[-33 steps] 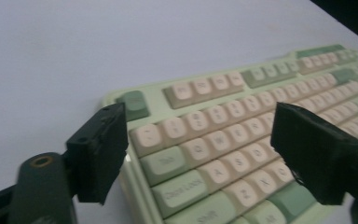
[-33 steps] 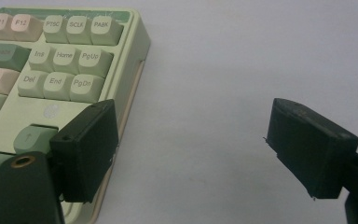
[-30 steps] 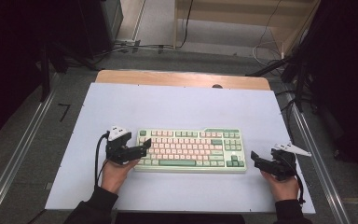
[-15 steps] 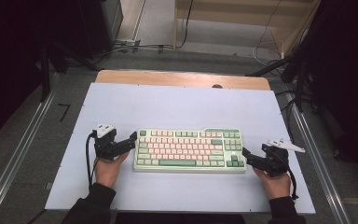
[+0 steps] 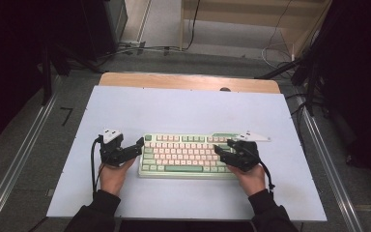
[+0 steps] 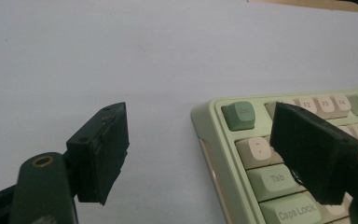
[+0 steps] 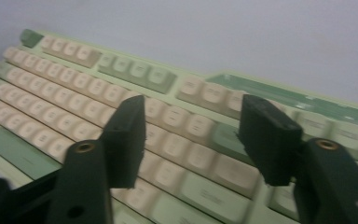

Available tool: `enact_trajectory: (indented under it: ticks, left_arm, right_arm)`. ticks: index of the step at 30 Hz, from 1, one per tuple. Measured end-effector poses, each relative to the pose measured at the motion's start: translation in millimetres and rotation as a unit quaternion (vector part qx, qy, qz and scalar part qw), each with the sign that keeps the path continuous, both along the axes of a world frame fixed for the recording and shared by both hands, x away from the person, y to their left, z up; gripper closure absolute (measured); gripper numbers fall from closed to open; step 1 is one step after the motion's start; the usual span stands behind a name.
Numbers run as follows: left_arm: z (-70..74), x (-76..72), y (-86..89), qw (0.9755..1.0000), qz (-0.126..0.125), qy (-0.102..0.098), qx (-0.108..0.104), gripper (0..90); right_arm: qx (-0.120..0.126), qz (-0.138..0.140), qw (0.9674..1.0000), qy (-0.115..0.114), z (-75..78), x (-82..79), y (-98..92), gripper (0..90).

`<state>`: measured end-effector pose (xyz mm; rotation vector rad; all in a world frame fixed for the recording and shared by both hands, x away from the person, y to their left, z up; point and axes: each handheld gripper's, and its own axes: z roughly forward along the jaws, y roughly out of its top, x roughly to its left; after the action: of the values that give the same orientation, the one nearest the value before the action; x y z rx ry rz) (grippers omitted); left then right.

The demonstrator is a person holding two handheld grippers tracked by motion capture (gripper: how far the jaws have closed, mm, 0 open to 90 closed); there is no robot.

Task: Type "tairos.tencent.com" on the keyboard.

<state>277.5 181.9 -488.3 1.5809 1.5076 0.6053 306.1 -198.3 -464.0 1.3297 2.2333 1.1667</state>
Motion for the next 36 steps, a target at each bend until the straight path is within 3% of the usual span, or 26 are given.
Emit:
enact_trajectory:
  ticks: [2,3,7,11,19,36]
  left_arm:
    - [0.3,-0.2,-0.1,1.0,0.0,-0.001,0.0,20.8]
    - [0.3,-0.2,-0.1,1.0,0.0,-0.001,0.0,20.8]
    - [-0.1,-0.2,-0.3,1.0,-0.002,0.0,0.0,20.9]
    - [-0.1,-0.2,-0.2,1.0,-0.002,0.0,0.0,21.3]
    - [0.1,-0.4,-0.4,1.0,-0.003,0.0,-0.001,21.5]
    - [-0.1,-0.2,-0.1,1.0,-0.003,0.002,-0.002,21.7]
  right_arm:
    - [0.009,0.012,0.9998,0.011,-1.2,3.6,12.4,53.2]
    - [0.009,0.012,0.9998,0.011,-1.2,3.6,12.4,53.2]
    - [0.004,0.039,0.9988,0.029,-6.9,8.1,39.0,73.9]
    - [-0.001,0.055,0.9981,0.029,-10.4,7.4,49.9,86.8]
    - [-0.004,0.085,0.9957,0.037,-13.2,7.4,61.2,87.2]
    - [-0.02,0.074,0.9963,0.04,-17.9,10.3,64.3,87.1]
